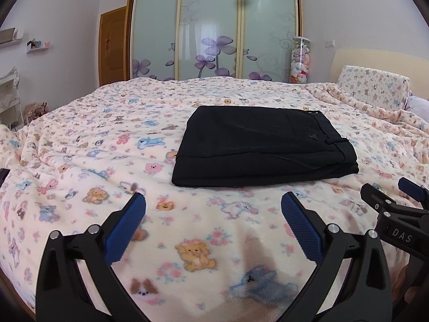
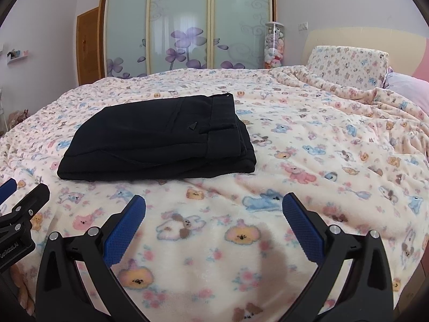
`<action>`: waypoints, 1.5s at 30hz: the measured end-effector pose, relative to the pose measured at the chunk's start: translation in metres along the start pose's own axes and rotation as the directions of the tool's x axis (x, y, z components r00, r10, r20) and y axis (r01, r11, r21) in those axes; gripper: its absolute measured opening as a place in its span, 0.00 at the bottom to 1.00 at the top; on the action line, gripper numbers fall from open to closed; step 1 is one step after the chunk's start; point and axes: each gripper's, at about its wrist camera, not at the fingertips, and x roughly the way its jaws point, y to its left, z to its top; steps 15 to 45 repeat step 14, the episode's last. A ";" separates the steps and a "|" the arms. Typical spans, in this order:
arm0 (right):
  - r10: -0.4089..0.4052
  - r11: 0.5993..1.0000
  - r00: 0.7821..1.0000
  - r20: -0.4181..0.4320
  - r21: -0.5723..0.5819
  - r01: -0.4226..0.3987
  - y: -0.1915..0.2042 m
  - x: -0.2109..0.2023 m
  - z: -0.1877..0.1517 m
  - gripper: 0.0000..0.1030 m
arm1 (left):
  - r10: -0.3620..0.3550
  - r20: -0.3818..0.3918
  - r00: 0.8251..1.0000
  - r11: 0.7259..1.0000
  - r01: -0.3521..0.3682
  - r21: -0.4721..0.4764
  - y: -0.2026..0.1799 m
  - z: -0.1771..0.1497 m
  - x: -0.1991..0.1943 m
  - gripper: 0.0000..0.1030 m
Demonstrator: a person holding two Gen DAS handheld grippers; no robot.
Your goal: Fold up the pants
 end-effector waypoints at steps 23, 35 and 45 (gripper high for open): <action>-0.001 1.000 1.000 -0.009 0.003 0.001 -0.003 0.004 -0.003 0.99 | -0.006 0.006 1.000 1.000 0.006 0.030 -0.004 0.000 0.000 0.98; -0.001 1.000 1.000 -0.009 0.003 0.001 -0.003 0.004 -0.003 0.99 | -0.006 0.006 1.000 1.000 0.006 0.030 -0.004 0.000 0.000 0.98; -0.001 1.000 1.000 -0.009 0.003 0.001 -0.003 0.004 -0.003 0.99 | -0.006 0.006 1.000 1.000 0.006 0.030 -0.004 0.000 0.000 0.98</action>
